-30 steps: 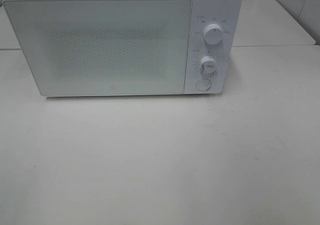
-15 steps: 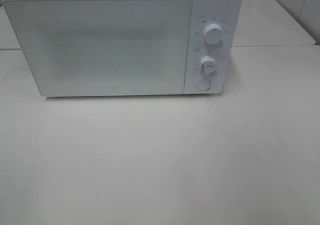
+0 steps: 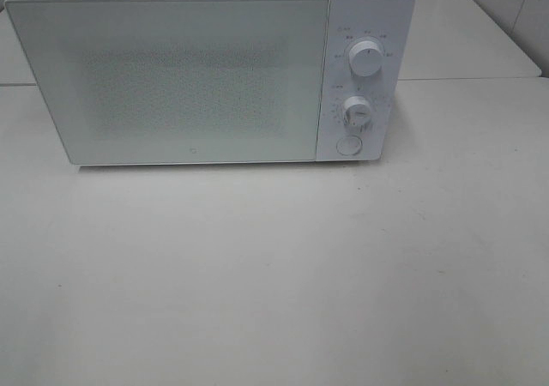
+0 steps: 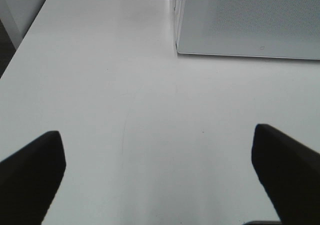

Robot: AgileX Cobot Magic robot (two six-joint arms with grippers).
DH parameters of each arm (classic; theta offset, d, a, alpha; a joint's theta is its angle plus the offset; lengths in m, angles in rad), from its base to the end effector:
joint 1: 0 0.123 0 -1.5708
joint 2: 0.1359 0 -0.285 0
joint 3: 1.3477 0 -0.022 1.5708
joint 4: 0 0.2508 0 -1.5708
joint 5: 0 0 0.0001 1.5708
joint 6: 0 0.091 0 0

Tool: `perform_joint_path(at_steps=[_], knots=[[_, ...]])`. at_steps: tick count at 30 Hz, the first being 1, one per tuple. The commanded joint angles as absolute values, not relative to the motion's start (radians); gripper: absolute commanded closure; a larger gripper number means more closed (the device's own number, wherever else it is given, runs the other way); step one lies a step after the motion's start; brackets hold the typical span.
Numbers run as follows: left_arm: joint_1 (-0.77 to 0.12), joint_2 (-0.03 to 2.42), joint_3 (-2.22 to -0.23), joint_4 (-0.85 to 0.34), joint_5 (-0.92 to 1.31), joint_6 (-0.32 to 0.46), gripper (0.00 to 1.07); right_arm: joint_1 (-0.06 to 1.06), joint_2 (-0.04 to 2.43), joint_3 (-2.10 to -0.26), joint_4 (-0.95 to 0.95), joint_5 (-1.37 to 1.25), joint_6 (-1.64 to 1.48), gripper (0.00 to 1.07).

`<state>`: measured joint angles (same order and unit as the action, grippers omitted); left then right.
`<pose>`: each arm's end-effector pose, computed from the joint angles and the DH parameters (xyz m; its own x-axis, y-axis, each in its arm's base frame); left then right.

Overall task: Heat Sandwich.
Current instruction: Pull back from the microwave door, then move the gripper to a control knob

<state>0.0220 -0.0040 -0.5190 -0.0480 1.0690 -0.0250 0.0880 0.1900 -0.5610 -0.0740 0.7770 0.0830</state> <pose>-0.0080 -0.0040 0.2819 -0.4426 -0.0578 -0.8949 -0.0055 0.9981 -0.0617 0.0318 -0.0019 0.3165 -0.3119 0.0027 -0.9501 -0.0293 0.9995 0.0125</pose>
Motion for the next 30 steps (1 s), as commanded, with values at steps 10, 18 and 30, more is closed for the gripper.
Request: perform_joint_path(at_steps=[10, 18, 30], knots=[[0.024, -0.021, -0.517, -0.057, 1.070, -0.020, 0.10, 0.081, 0.448, -0.501, -0.071, 0.422, 0.077, 0.32], [0.024, -0.021, -0.517, -0.057, 1.070, -0.020, 0.10, 0.081, 0.668, -0.468, -0.071, 0.199, 0.077, 0.32], [0.024, -0.021, -0.517, -0.057, 1.070, -0.020, 0.10, 0.081, 0.935, -0.468, -0.071, -0.056, 0.077, 0.32]])
